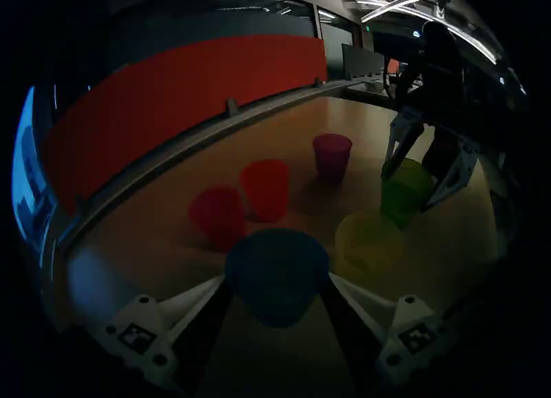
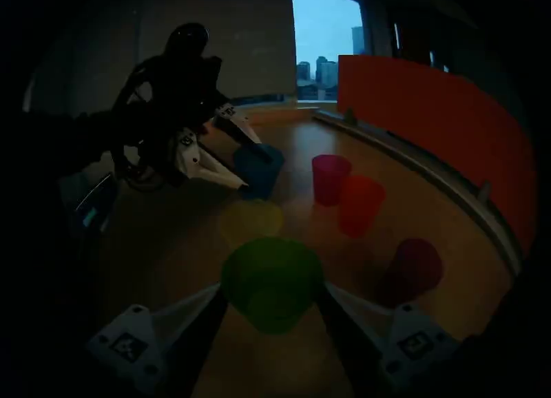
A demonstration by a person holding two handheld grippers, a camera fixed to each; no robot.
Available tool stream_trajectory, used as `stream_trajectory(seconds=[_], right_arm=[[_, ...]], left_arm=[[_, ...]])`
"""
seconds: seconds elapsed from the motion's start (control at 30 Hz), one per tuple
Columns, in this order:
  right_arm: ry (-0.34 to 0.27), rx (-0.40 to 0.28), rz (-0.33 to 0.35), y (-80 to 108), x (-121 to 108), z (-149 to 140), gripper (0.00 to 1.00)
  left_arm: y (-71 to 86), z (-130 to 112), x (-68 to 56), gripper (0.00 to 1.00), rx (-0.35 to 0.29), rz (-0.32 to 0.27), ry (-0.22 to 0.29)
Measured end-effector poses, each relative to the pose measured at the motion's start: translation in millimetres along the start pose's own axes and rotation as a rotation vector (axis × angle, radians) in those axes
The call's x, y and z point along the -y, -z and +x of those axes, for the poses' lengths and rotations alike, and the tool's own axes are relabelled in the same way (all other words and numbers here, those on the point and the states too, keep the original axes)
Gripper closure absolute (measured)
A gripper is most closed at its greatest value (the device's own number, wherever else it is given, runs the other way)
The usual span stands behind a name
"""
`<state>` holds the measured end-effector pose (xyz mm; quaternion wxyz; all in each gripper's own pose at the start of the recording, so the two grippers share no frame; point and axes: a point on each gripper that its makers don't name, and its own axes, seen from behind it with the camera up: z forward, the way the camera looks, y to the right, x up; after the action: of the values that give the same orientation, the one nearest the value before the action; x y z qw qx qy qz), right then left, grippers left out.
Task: Pour water
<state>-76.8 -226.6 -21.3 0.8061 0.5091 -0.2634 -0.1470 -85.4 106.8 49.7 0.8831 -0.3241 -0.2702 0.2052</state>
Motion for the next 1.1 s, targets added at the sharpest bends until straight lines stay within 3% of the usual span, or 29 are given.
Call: stream_trajectory(seconds=[0.87, 1.1], right_arm=[[-0.009, 0.023, -0.011, -14.1, -7.2, -12.9, 0.02], [-0.008, 0.027, -0.017, -14.6, -7.7, -15.8, 0.02]], left_arm=[[-19.4, -25.9, -4.2, 0.12, 0.035, -0.022, 0.036], [-18.3, -28.8, -4.9, 0.11, 0.034, -0.027, 0.052]])
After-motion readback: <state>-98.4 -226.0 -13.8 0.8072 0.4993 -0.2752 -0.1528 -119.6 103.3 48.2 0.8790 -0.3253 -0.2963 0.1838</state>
